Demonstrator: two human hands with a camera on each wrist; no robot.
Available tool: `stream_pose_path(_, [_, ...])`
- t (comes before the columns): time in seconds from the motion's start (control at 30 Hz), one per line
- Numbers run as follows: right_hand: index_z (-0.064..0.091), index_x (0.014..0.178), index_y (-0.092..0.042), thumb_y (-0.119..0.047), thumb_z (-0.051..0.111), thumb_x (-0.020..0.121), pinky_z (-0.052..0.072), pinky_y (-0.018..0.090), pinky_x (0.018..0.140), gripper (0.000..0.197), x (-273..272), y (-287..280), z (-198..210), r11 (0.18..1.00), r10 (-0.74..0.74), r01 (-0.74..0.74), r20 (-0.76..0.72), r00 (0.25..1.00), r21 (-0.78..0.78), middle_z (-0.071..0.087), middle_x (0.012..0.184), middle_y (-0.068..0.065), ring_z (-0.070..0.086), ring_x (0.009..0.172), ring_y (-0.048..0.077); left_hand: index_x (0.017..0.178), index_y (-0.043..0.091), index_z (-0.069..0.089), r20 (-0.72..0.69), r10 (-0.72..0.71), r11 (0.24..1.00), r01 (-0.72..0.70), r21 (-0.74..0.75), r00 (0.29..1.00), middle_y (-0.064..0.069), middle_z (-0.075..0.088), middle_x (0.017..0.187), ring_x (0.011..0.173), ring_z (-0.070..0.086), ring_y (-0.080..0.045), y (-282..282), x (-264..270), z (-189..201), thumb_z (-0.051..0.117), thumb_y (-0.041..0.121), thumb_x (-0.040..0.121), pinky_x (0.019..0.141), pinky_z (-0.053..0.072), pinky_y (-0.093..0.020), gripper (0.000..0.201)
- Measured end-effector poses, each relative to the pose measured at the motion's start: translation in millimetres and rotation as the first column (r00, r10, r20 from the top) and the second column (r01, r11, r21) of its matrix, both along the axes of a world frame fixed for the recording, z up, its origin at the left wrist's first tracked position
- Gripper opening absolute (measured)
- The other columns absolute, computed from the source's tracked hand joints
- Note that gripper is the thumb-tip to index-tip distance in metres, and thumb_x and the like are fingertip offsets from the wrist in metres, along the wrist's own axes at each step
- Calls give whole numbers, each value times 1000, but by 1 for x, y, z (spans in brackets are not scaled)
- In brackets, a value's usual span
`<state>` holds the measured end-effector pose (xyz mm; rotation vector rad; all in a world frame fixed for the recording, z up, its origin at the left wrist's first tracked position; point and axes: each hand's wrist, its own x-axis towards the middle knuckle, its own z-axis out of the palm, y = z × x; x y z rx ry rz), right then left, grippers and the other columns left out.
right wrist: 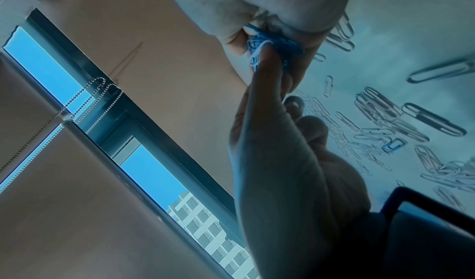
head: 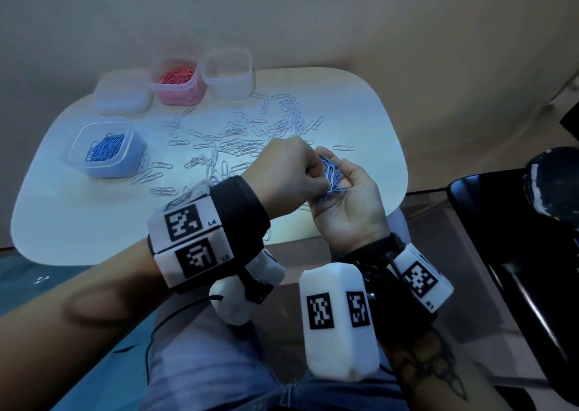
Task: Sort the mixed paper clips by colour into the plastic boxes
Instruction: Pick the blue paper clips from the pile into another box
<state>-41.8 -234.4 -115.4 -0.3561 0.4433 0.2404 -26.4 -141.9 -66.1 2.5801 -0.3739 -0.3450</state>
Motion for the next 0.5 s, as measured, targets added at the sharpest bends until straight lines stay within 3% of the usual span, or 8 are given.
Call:
stream_pose_path(0.1, [58, 83, -7, -15, 36, 92, 50, 15, 52, 25, 0, 1, 2, 1000, -15, 15, 3, 1000, -4, 66, 61, 4, 63, 52, 12, 52, 19, 48, -14, 28, 998, -28, -47, 1000, 0, 49, 57, 53, 41, -8, 3, -1, 1, 60, 12, 78, 55, 33, -21, 29])
stream_pose_path(0.2, [58, 82, -5, -14, 37, 92, 52, 17, 52, 25, -1, 2, 2, 999, -32, 32, -5, 999, 24, 66, 61, 6, 64, 51, 14, 64, 12, 63, 29, 42, 995, -39, -87, 999, -1, 53, 60, 49, 41, -5, 8, -1, 4, 60, 16, 76, 52, 30, -15, 13])
stream_pose_path(0.27, [58, 82, -5, -15, 37, 93, 54, 19, 54, 26, -1, 4, 2, 999, -30, 30, -11, 999, 22, 67, 62, 5, 64, 53, 13, 71, 7, 68, 54, 40, 992, -33, -120, 998, -2, 56, 59, 49, 42, -3, 12, 3, 5, 62, 21, 76, 51, 31, -15, 16])
stream_pose_path(0.37, [58, 83, -6, -18, 36, 94, 56, 22, 61, 28, -2, 3, 0, 1000, -5, 5, -17, 1000, 12, 69, 71, 6, 67, 61, 12, 66, 13, 62, 31, 71, 985, -65, -161, 997, 6, 48, 52, 43, 41, 2, 26, 13, 10, 64, 15, 81, 46, 29, -11, 16])
stream_pose_path(0.43, [58, 83, -7, -20, 34, 95, 56, 22, 63, 29, -1, -1, 0, 1000, -4, 4, -27, 1000, 2, 68, 80, 7, 68, 67, 13, 65, 16, 59, 18, 117, 984, -114, -140, 993, 7, 46, 52, 40, 41, 3, 45, 22, 10, 64, 13, 83, 42, 27, -8, 19])
stream_pose_path(0.5, [58, 82, -7, -20, 33, 96, 56, 22, 63, 31, 1, -6, 0, 1000, -24, 23, -37, 999, -11, 68, 79, 7, 69, 66, 13, 74, 11, 66, 2, 133, 991, -133, -19, 991, 5, 52, 59, 48, 45, 3, 66, 29, 6, 64, 16, 85, 48, 33, -11, 12])
